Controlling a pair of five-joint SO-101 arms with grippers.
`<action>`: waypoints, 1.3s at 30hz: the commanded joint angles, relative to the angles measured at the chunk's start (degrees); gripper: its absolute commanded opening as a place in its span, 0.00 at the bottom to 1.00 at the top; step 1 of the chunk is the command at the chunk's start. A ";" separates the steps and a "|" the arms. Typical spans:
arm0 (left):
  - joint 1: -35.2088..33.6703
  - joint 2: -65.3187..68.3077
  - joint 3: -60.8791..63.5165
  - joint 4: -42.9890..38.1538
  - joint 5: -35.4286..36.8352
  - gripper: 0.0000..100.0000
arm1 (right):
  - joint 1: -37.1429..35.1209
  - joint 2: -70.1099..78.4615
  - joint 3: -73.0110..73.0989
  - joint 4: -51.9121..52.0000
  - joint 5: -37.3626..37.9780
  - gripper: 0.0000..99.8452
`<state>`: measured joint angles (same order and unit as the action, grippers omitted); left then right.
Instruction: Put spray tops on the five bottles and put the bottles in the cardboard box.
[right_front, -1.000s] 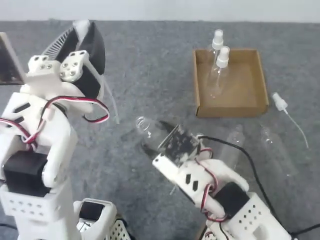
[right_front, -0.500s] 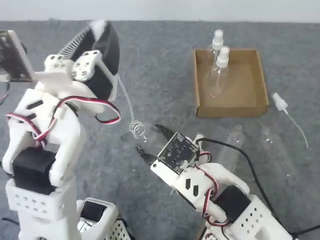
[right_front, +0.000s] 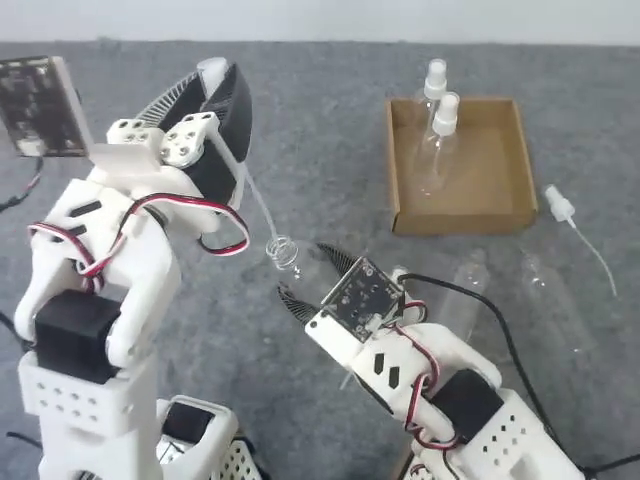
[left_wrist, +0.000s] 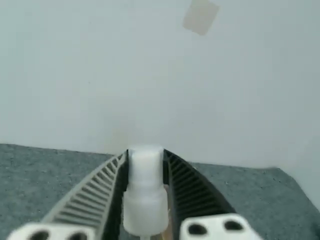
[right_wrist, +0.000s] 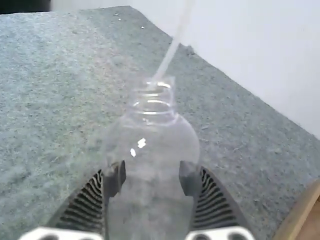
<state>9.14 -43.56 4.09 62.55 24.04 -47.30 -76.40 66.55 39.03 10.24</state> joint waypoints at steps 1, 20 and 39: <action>2.99 -1.41 -0.40 5.89 0.26 0.01 | 2.59 -1.54 -0.44 -1.89 -1.23 0.01; 9.67 -9.05 18.86 8.35 -4.66 0.01 | 4.00 16.92 -16.62 -1.89 -2.29 0.01; -3.16 -20.92 23.87 -0.70 -10.46 0.20 | 9.10 17.98 -17.41 -2.07 -4.22 0.01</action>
<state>11.52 -63.43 32.75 63.43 14.20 -41.58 -58.37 53.98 38.59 6.73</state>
